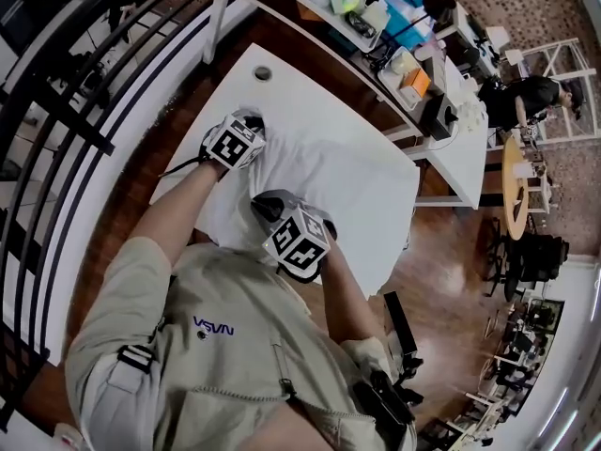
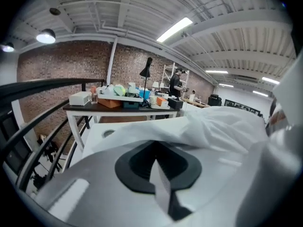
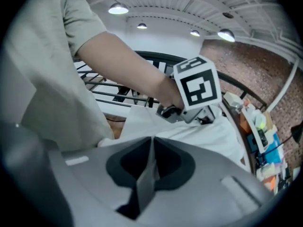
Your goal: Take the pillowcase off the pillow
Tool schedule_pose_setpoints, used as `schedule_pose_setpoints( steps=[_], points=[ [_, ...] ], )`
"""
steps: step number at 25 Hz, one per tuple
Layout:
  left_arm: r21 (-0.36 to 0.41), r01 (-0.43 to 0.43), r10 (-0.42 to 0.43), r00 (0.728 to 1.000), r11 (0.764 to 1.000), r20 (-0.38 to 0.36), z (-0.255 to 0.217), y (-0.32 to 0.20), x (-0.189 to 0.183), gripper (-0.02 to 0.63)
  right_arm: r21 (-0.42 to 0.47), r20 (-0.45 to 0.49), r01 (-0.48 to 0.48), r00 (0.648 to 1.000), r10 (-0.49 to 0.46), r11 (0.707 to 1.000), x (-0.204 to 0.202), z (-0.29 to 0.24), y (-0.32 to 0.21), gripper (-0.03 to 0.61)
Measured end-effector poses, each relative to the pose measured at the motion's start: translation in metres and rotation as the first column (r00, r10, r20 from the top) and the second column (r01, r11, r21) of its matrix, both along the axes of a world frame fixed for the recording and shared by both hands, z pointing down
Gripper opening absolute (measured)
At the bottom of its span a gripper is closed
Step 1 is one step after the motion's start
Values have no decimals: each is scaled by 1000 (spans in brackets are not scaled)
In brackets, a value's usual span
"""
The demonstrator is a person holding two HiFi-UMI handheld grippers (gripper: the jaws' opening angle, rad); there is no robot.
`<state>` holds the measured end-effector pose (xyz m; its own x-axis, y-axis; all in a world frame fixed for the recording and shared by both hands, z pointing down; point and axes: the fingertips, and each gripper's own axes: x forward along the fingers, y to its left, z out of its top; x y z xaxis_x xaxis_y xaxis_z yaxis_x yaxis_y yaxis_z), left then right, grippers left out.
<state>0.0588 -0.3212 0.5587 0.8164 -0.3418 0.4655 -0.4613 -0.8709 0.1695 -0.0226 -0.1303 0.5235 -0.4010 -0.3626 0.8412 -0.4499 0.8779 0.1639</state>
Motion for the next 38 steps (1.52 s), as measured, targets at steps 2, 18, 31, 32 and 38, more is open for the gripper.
schedule_pose_setpoints(
  steps=[2,18,31,32,38],
  points=[
    [-63,22,-22,1000,998,-10,9,1,-3,6,-31,47,-31,998,32,999,-1,8,-6,18],
    [-359,110,-229,923,927,-308,-4,75,-66,119,17,142,-161,977,157,987,9,12,-34,38],
    [-385,33,-169,931,922,-324,-7,93,-37,31,75,183,-187,968,171,980,13,-3,-34,79],
    [-373,33,-165,931,927,-327,-9,94,-38,29,84,201,-189,965,169,978,12,-10,-36,84],
    [-320,0,-123,923,947,-365,-24,115,-37,28,182,256,-281,939,230,942,35,-48,-78,127]
  ],
)
